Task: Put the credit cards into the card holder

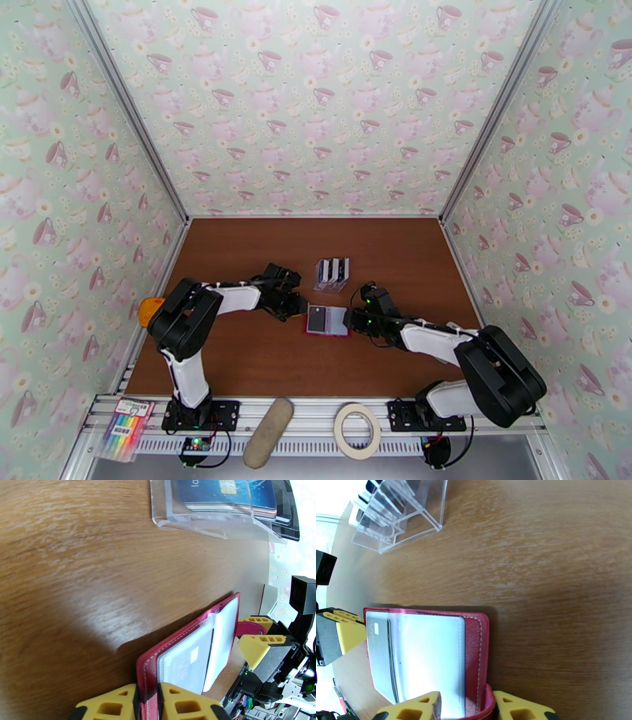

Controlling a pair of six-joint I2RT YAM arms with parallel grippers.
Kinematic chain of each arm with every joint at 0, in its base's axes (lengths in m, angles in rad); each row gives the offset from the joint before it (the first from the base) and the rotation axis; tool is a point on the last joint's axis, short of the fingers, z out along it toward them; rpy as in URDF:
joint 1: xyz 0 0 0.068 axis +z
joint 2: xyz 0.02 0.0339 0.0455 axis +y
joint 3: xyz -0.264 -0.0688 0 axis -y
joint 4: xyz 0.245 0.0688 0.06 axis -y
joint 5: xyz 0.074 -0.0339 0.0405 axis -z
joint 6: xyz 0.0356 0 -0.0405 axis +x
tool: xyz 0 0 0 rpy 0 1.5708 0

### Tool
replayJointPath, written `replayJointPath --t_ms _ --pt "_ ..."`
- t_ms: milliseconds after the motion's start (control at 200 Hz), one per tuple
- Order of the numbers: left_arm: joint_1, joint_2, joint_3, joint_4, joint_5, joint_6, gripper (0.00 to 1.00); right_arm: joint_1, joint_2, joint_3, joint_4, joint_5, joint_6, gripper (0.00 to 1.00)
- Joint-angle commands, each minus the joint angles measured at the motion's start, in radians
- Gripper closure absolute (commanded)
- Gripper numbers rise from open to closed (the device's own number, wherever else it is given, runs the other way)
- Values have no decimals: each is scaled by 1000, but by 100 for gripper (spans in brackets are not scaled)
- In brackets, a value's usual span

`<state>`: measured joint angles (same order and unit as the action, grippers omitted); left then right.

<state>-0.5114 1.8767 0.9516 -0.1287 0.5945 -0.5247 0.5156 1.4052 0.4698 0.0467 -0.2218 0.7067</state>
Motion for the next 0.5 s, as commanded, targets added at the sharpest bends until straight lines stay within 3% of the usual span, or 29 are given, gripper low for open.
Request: replayJointPath --t_ms 0,195,496 --pt "-10 85 -9 54 -76 8 80 8 -27 2 -43 -34 8 64" --pt "-10 84 -9 55 -72 5 82 7 -70 21 -72 -37 2 70" --pt "-10 85 -14 67 -55 -6 85 7 -112 48 -99 -55 6 72"
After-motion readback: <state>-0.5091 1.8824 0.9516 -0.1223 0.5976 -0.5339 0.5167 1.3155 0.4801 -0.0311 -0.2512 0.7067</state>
